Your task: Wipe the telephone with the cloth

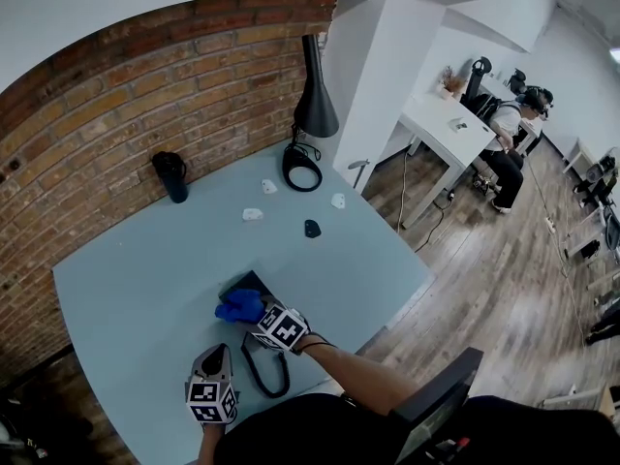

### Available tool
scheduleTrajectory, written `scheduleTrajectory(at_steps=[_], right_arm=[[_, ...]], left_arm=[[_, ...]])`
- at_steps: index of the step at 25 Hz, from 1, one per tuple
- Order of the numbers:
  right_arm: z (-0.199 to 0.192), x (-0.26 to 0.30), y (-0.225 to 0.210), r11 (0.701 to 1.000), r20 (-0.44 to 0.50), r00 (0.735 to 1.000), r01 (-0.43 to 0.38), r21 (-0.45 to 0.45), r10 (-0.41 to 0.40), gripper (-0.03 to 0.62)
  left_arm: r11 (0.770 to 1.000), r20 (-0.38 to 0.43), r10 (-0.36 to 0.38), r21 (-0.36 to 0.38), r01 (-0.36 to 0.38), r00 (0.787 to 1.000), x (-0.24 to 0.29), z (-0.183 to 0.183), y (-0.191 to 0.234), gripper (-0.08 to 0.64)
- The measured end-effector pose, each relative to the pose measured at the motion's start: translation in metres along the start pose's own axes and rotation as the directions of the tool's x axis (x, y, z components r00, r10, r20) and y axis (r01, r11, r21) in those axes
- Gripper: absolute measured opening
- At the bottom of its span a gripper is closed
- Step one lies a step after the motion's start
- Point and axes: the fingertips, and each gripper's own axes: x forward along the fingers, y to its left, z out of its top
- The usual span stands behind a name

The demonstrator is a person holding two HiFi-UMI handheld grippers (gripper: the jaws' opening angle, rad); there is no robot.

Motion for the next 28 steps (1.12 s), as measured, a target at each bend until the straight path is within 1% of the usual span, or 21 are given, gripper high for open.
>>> scheduleTrajectory(at_steps=[28], right_arm=[[-0.035, -0.014, 0.011, 1.000, -0.027, 1.000, -0.010, 0.026, 0.011, 0.206]], left_arm=[[1.000, -0.001, -0.011, 0.016, 0.011, 1.000, 0.001, 0.000, -0.005, 0.009]])
